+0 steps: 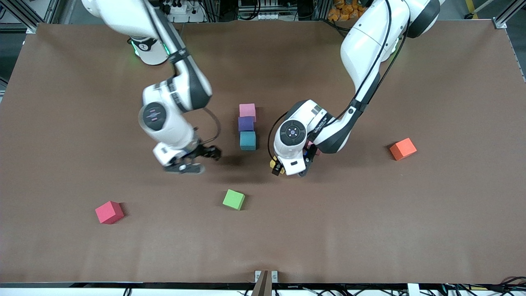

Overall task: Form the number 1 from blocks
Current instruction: 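Place the cyan block beside the purple block with the right gripper, then reach to the green block and grasp it with the right gripper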

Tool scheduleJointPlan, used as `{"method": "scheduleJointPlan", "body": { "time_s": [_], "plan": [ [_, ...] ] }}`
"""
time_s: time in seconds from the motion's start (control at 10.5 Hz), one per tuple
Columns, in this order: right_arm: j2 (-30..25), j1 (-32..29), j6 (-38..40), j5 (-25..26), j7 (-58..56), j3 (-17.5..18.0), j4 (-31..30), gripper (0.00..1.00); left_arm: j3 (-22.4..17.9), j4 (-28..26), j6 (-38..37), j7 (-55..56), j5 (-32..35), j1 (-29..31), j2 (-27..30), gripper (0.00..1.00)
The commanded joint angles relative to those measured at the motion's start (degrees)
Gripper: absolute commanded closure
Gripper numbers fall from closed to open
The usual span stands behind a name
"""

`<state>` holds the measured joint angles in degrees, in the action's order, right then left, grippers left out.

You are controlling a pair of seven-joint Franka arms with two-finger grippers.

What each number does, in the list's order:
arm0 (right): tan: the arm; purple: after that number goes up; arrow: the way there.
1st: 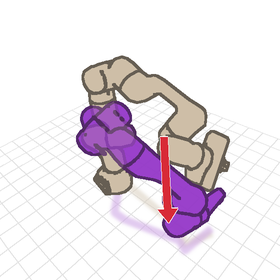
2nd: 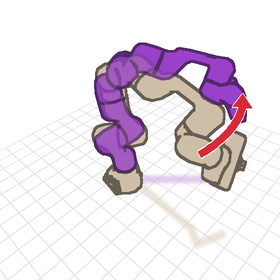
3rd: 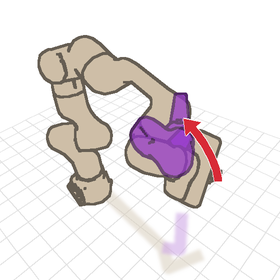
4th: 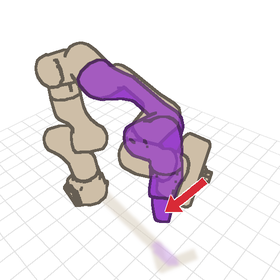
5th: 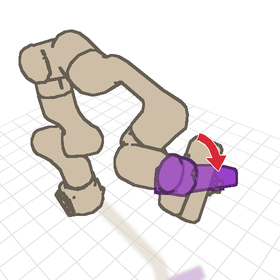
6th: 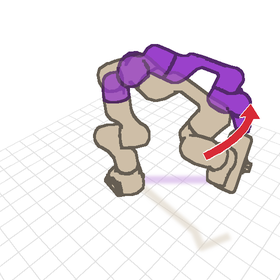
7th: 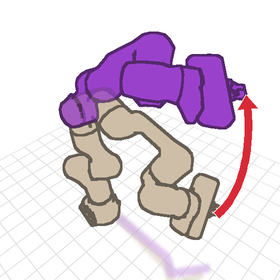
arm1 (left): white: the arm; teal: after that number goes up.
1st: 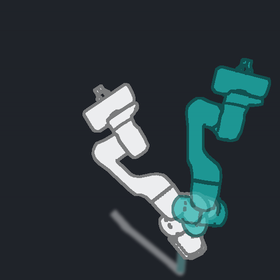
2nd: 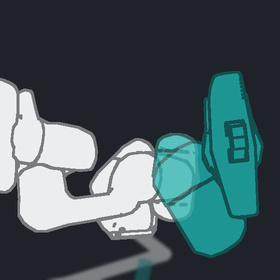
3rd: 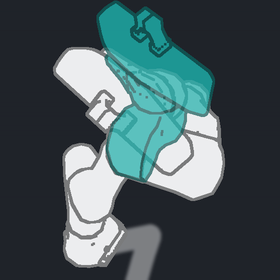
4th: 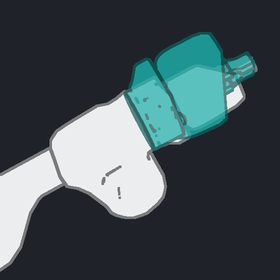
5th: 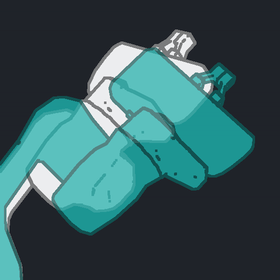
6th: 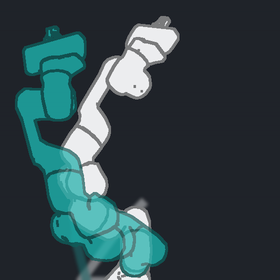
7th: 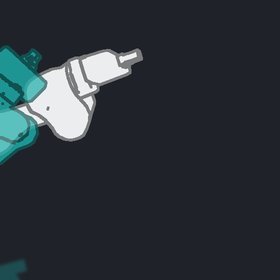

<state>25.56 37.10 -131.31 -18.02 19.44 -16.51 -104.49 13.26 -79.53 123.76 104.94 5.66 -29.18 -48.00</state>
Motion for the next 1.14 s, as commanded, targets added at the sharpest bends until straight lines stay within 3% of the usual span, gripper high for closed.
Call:
{"method": "scheduleJointPlan", "body": {
  "time_s": [0.0,0.19,0.29,0.38,0.48,0.76,1.05],
  "plan": [
    [0.97,-8.08,-0.96,-0.44,-1.07,1.49,2.08,0.00,-0.51,1.13,0.08,-0.88,1.29,-0.79,-1.04,0.00],
    [6.05,-12.57,-0.79,-0.79,-0.46,1.05,9.53,0.00,-0.60,1.13,0.08,-0.88,1.72,-1.05,-1.48,0.00],
    [9.74,-11.71,-0.79,-1.14,0.15,0.44,14.10,0.00,-0.60,1.13,0.17,-0.70,2.25,-1.14,-1.74,0.00],
    [13.25,-10.57,-0.96,-1.32,1.46,0.34,18.75,0.00,-0.51,1.13,0.08,-0.35,2.25,-1.05,-1.74,0.39],
    [15.72,-9.52,-1.23,-3.32,3.39,0.34,22.11,0.00,-0.51,1.13,0.08,-0.09,2.25,-0.96,-1.66,0.98],
    [22.32,-5.65,-6.21,-11.50,4.55,-0.10,29.15,0.00,-0.51,0.95,-0.88,0.53,1.82,-1.05,-0.17,1.00],
    [27.69,-1.96,-11.94,-11.86,11.13,-0.45,35.30,0.00,0.36,0.08,-8.76,9.12,1.64,-0.96,4.47,1.00]
  ]
}}
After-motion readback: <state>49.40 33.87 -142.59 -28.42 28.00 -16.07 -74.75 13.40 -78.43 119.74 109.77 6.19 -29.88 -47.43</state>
